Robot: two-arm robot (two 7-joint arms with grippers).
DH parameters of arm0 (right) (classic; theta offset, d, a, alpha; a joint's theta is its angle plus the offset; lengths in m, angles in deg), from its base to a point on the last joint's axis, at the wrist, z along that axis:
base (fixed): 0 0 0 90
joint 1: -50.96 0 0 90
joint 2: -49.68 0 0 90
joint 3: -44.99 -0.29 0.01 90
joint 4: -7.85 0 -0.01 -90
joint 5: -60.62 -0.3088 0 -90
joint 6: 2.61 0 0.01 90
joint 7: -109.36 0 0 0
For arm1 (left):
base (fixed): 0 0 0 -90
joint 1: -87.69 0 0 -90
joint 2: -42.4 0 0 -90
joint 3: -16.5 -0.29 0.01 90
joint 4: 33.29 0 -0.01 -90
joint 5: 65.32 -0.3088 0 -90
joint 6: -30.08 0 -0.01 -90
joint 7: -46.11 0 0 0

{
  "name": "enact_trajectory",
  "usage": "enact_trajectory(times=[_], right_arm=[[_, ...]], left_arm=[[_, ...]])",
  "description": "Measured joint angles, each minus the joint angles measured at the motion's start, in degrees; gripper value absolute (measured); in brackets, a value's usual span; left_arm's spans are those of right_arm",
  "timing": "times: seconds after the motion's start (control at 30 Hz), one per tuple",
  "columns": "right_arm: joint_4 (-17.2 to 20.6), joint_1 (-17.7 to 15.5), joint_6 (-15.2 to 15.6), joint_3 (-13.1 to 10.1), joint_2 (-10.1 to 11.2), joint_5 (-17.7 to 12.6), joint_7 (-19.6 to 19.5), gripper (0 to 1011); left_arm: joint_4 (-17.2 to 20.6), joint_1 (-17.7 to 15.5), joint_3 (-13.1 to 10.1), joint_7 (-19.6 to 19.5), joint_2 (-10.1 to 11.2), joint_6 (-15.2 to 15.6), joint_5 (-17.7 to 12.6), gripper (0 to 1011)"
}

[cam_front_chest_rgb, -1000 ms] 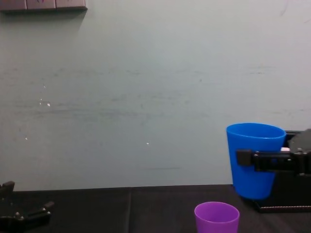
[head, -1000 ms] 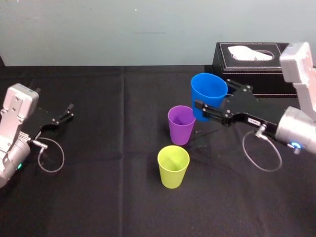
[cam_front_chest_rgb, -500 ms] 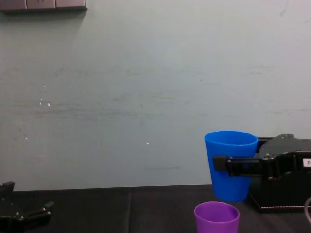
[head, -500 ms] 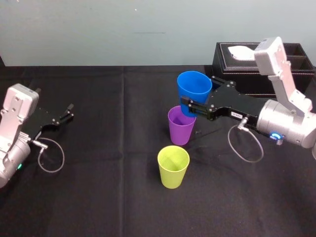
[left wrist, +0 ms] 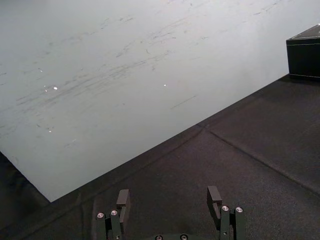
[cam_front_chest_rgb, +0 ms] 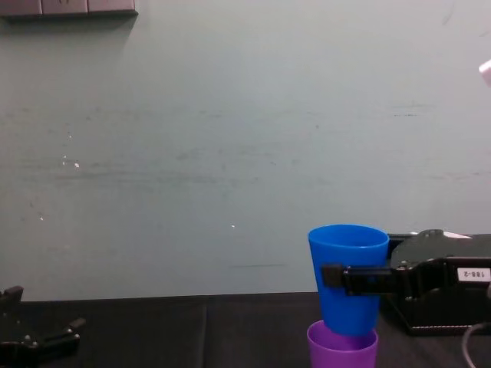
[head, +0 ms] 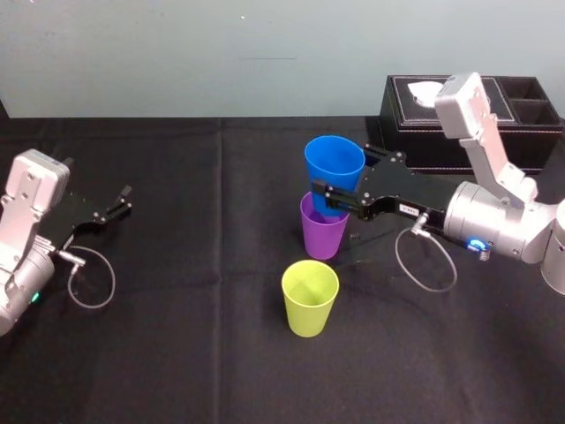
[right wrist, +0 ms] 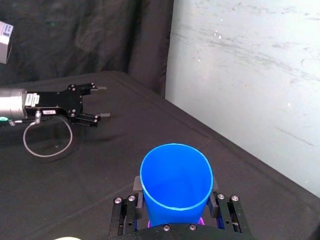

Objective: Stack the three plastic cups sequentially using one hand.

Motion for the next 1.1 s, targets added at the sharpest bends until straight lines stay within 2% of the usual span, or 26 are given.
enact_trajectory(times=[0.57,1.1], right_arm=[[-4.43,1.73,-1.07,1.64,-1.36,0.97,0.88,723],[-7.10,2.01,-1.71,1.77,-2.18,0.20,2.06,723]], left_arm=[[0.00,0.00,0.00,0.00,0.00,0.00,0.00,1011],[0.00,0.00,0.00,0.00,0.00,0.00,0.00,1011]])
